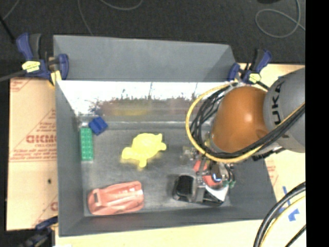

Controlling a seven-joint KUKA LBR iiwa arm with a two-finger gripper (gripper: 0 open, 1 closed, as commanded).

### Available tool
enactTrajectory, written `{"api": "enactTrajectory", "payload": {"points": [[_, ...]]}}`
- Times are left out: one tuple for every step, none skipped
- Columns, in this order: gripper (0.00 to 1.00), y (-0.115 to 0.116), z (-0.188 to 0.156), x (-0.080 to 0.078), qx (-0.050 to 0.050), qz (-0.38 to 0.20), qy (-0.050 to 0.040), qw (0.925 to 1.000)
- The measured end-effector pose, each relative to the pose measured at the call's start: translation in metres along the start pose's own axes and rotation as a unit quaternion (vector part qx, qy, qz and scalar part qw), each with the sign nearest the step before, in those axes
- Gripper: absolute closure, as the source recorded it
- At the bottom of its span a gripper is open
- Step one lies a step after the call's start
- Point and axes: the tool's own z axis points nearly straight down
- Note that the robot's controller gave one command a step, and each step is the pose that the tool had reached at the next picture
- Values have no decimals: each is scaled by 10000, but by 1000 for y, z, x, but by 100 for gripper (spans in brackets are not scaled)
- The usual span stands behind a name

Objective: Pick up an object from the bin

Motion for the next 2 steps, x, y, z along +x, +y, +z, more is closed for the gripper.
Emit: {"api": "enactTrajectory", "payload": {"points": [[0,0,-4,-2,1,-1,-41,10000],[0,1,14,-5,-3,210,-67,9998]]}}
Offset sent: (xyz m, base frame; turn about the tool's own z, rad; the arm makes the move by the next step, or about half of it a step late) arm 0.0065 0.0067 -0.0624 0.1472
